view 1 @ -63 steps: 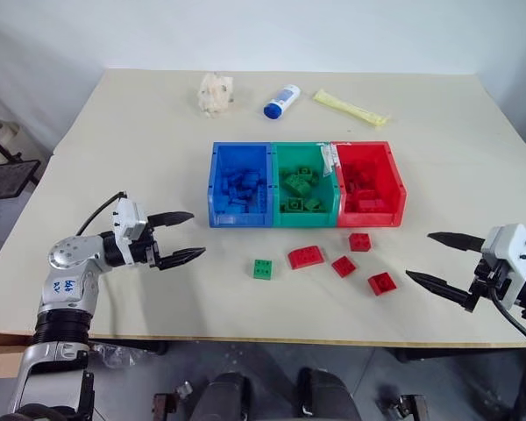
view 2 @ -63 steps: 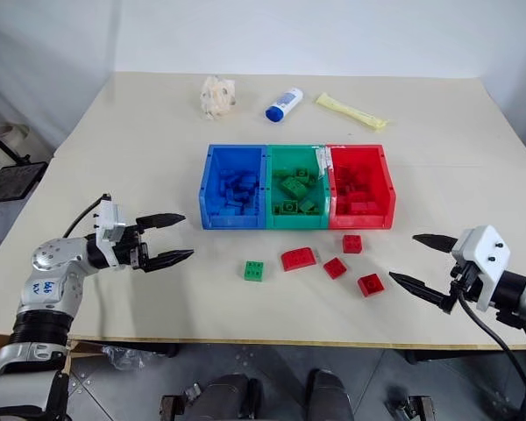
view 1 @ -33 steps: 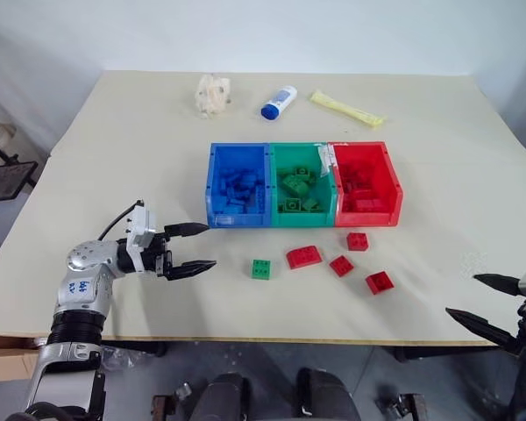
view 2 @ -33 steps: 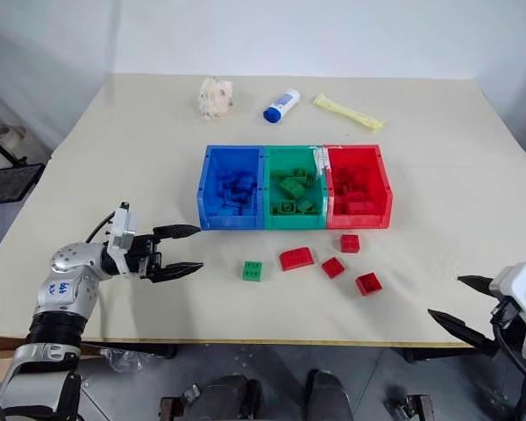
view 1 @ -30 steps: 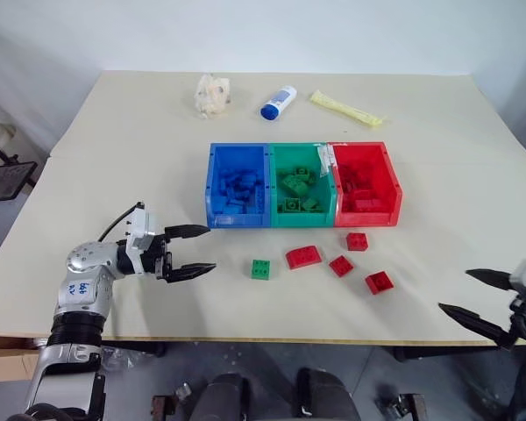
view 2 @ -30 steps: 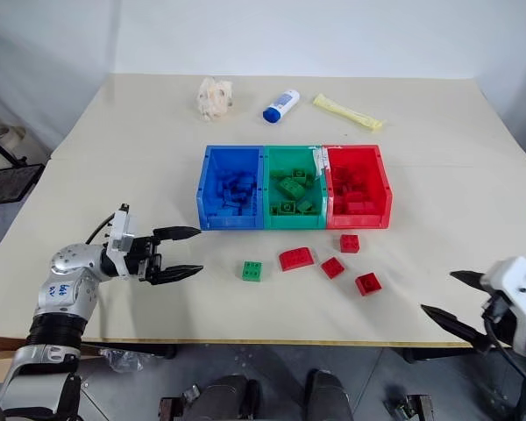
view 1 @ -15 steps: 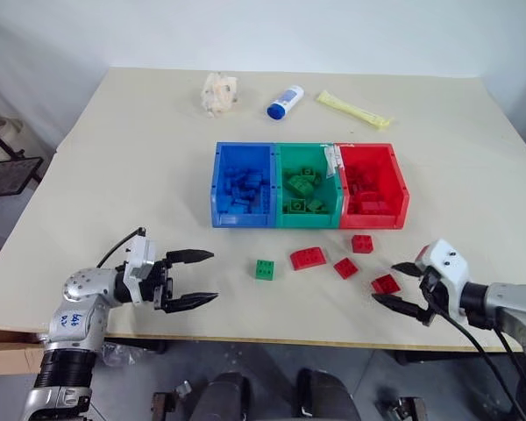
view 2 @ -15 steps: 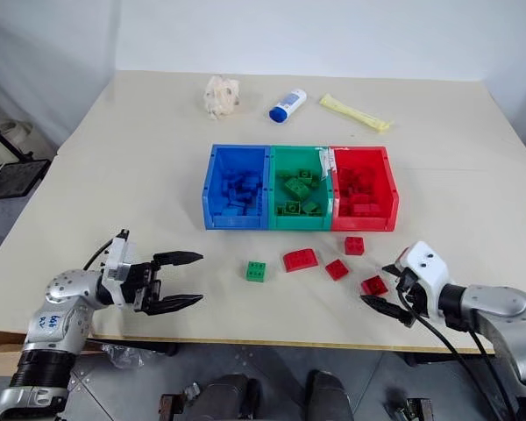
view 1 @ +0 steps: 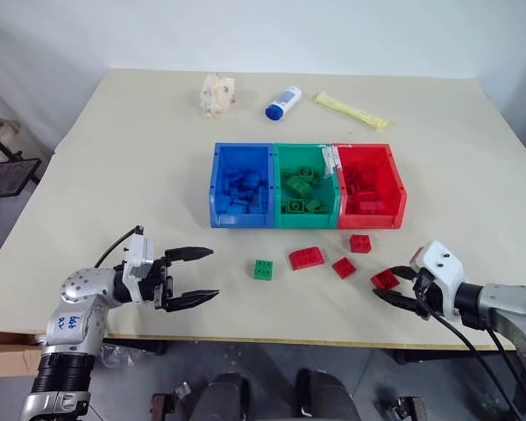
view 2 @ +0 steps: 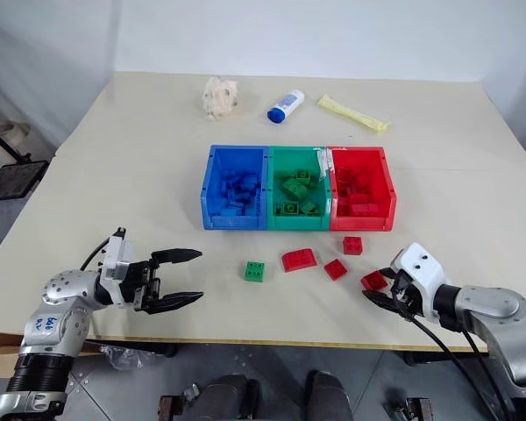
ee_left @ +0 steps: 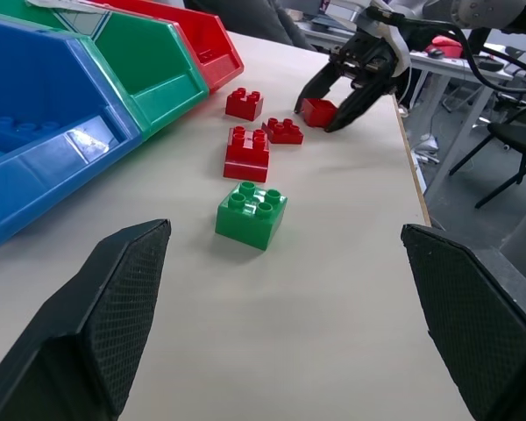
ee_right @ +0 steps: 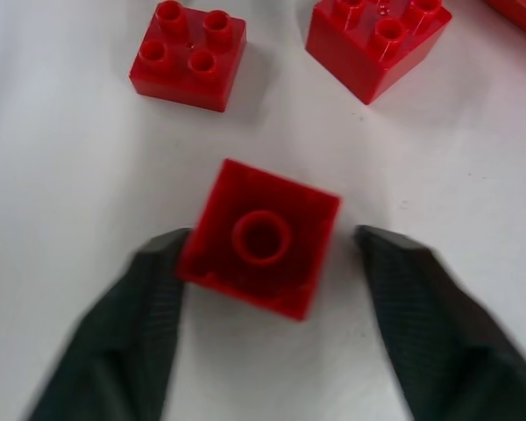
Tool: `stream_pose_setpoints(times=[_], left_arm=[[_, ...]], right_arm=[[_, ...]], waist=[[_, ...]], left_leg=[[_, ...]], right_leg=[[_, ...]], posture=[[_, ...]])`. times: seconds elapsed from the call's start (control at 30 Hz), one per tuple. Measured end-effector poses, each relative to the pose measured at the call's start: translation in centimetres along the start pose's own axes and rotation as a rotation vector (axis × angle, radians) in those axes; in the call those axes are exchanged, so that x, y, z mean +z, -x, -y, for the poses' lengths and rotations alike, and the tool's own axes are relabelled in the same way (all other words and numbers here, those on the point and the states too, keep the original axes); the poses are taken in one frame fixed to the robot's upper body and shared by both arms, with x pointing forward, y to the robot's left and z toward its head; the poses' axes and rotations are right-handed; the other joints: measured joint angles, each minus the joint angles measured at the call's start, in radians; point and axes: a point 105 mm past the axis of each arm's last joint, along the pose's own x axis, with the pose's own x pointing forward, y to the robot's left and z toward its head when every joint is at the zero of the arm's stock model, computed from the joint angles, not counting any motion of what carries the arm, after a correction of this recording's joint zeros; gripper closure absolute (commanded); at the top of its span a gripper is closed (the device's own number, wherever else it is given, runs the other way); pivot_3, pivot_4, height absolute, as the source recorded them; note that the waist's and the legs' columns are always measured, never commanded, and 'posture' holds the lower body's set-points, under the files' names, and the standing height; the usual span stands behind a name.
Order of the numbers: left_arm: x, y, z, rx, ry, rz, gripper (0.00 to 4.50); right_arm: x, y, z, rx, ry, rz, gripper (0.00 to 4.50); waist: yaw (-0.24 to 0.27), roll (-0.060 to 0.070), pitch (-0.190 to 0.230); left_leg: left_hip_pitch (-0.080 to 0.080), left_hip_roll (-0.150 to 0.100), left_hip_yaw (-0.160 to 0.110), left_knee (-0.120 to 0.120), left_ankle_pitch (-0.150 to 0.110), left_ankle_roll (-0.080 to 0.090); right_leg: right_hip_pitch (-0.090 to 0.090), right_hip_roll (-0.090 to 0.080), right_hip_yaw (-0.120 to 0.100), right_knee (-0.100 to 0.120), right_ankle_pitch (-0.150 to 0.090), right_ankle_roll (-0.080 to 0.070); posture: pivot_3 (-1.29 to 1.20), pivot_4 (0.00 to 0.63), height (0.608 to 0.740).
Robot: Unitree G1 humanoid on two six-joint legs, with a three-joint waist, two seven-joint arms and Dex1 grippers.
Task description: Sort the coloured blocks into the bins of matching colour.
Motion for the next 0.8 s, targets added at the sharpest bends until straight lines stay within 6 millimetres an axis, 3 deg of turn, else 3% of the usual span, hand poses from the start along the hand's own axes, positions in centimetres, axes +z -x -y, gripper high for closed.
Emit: stream_pose_setpoints(times=[0.07, 0.3, 0.47, 0.53, 0.67, 0.8], left_arm=[[0.0, 0.0, -0.3, -0.001, -0.002, 0.003, 0.00], [0.0, -0.3, -0.8, -0.008, -0.010, 0.026, 0.00], [0.1, -0.6, -1.0, -0.012, -0.022, 0.031, 0.00], [-0.1, -0.8, -1.1, -0.010, -0.010, 0.040, 0.00], [-0.1, -1.2, -1.1, -0.018, -0.019, 0.048, 0.00], [0.3, -1.5, -1.2, -0.026, -0.041, 0.054, 0.00]], right_arm=[[0.1, -0.1, -0.2, -0.002, -0.003, 0.010, 3.01], [1.4, 0.1, -0.2, -0.031, -0.042, 0.093, 3.01], [6.0, 1.1, 2.1, -0.130, -0.007, 0.248, 3.01], [8.7, 1.5, 3.7, -0.182, 0.021, 0.330, 3.01], [11.5, 1.1, 6.8, -0.258, 0.003, 0.429, 3.01], [13.0, -0.3, 9.4, -0.299, -0.003, 0.450, 1.79]], waist=[[0.000, 0.000, 0.000], [-0.001, 0.000, 0.000], [-0.003, 0.000, 0.000], [-0.004, 0.000, 0.000], [-0.004, 0.000, 0.000], [-0.004, 0.000, 0.000]], left_leg=[[0.000, 0.000, 0.000, 0.000, 0.000, 0.000], [0.000, 0.000, 0.000, 0.000, 0.000, 0.000], [0.000, 0.000, 0.001, 0.000, 0.000, 0.000], [0.000, 0.000, 0.001, 0.000, 0.000, 0.000], [-0.001, -0.001, 0.001, 0.000, 0.000, 0.000], [-0.002, -0.001, 0.000, 0.000, 0.000, 0.000]], right_leg=[[0.000, 0.000, 0.000, 0.000, 0.000, 0.000], [0.000, 0.001, 0.000, 0.000, 0.000, 0.000], [-0.001, 0.001, 0.000, 0.000, 0.000, 0.000], [-0.001, 0.001, 0.000, 0.000, 0.000, 0.000], [-0.002, 0.001, 0.000, 0.001, 0.000, 0.000], [-0.002, 0.002, -0.001, 0.001, 0.000, 0.000]], posture=[[0.00, 0.150, 0.740], [0.00, 0.150, 0.740], [0.00, 0.150, 0.740], [0.00, 0.150, 0.740], [0.00, 0.150, 0.740], [0.00, 0.150, 0.740]])
